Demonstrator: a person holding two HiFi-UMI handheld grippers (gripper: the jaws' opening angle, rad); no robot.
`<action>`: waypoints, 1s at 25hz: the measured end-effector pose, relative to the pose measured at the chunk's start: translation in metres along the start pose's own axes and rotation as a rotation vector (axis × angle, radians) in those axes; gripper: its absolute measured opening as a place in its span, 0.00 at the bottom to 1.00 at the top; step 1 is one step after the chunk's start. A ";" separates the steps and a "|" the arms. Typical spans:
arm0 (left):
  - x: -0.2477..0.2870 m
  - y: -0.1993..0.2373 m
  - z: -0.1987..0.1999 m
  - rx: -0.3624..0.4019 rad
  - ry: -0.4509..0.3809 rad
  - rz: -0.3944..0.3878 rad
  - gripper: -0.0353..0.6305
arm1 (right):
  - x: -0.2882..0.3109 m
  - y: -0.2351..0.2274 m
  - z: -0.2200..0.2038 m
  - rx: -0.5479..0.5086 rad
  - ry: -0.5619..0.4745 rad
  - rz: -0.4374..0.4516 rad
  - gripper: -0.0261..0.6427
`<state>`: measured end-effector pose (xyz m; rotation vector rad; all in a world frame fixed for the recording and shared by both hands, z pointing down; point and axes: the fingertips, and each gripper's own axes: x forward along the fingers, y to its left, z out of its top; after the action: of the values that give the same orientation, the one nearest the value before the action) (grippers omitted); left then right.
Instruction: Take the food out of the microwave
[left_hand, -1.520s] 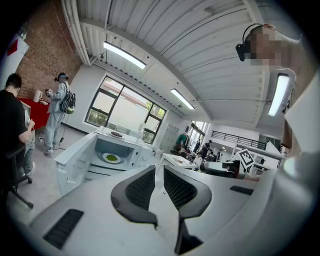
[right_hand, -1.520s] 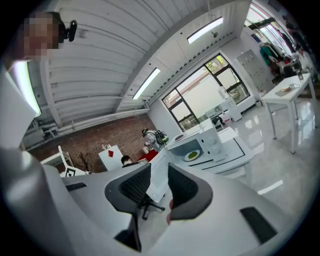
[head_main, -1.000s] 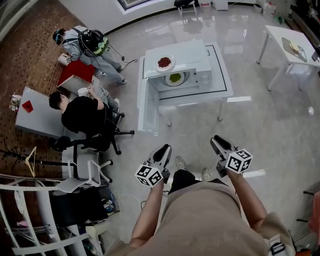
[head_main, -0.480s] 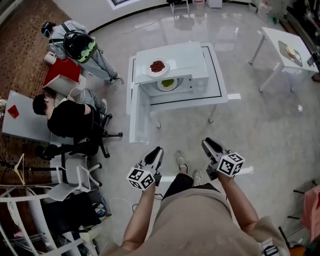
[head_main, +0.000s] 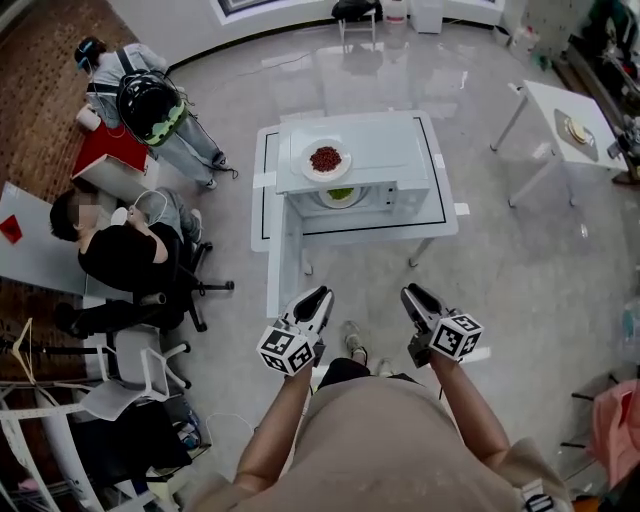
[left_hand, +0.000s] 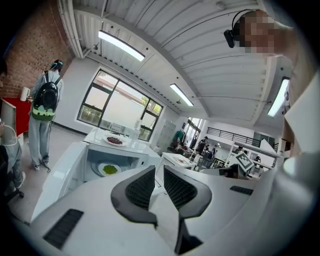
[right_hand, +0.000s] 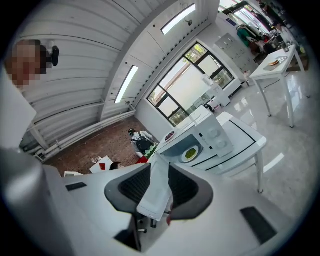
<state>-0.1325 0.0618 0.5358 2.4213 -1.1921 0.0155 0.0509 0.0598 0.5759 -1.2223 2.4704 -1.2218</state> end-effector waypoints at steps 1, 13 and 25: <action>0.004 0.005 0.006 0.007 0.000 -0.004 0.12 | 0.008 0.000 0.002 -0.002 0.001 -0.005 0.19; 0.030 0.048 0.034 0.037 0.003 -0.065 0.12 | 0.076 0.000 0.023 0.024 -0.046 -0.037 0.19; 0.044 0.075 0.041 0.034 0.036 0.005 0.12 | 0.128 -0.017 0.023 0.044 0.021 -0.003 0.19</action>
<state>-0.1683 -0.0272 0.5361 2.4367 -1.1914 0.0818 -0.0140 -0.0512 0.6012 -1.2083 2.4441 -1.2888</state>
